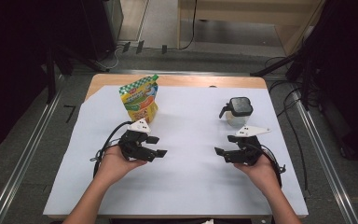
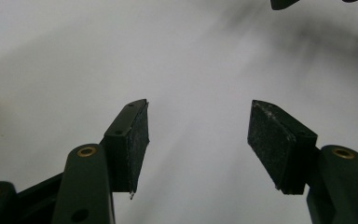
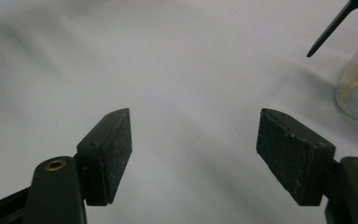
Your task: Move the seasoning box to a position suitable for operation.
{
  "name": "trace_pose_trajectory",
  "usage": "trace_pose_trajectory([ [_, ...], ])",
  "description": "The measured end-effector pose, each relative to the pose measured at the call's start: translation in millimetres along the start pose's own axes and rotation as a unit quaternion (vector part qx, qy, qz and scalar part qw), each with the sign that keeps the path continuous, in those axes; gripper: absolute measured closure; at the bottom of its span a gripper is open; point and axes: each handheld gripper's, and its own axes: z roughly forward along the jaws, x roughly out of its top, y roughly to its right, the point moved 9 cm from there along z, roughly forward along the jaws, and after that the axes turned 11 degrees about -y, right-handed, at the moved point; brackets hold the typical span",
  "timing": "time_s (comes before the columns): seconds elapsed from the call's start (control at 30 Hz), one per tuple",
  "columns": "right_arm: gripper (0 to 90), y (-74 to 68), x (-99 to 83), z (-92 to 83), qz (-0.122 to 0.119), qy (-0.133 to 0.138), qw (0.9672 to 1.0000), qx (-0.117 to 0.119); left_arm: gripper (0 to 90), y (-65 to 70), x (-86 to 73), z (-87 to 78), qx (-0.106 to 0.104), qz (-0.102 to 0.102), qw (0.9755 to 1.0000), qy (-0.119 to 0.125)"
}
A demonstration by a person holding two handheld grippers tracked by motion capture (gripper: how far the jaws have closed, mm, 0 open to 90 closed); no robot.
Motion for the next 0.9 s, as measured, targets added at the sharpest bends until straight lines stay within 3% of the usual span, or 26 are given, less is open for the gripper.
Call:
trace_pose_trajectory([
  [0.47,27.6,11.8,-2.0,-5.0,0.009,0.004,0.9999,-0.014,38.5,-1.4,-1.0,-1.5,0.002,0.004,1.0,0.002],
  [0.9,27.7,37.2,-1.8,-8.0,0.037,0.013,0.9984,-0.041,38.5,-3.5,-2.1,-1.8,0.002,0.002,1.0,0.002],
])
